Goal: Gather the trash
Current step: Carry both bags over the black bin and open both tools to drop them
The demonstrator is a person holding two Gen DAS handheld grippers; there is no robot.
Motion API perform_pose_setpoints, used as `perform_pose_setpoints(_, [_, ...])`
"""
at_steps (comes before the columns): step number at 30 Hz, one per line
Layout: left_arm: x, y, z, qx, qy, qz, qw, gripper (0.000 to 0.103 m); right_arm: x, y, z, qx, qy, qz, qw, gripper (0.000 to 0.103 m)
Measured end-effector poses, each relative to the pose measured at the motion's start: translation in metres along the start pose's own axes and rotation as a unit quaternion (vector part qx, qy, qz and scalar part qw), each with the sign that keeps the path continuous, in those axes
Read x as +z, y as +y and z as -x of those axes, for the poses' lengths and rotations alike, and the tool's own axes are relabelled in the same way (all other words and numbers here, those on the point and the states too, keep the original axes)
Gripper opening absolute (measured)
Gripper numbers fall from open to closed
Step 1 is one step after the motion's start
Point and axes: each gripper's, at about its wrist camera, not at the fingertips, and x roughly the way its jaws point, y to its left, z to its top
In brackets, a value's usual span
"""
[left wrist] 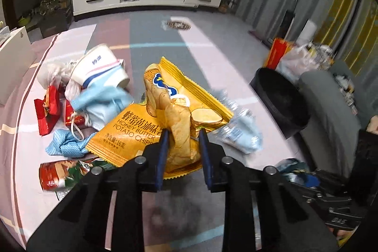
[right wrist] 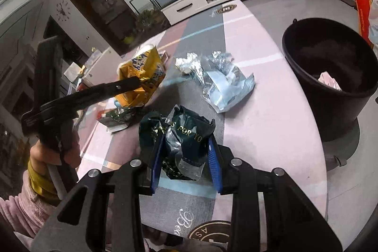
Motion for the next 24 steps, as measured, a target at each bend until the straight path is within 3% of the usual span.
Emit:
perform_pose_setpoints(10, [0.010, -0.025, 0.047, -0.036, -0.045, -0.009, 0.9983, 0.027, 0.012, 0.006, 0.030, -0.014, -0.058, 0.005, 0.998, 0.036])
perform_pose_setpoints(24, [0.020, -0.085, 0.040, -0.033, -0.045, -0.066, 0.9963, 0.027, 0.028, -0.030, 0.072, -0.057, -0.126, -0.017, 0.990, 0.036])
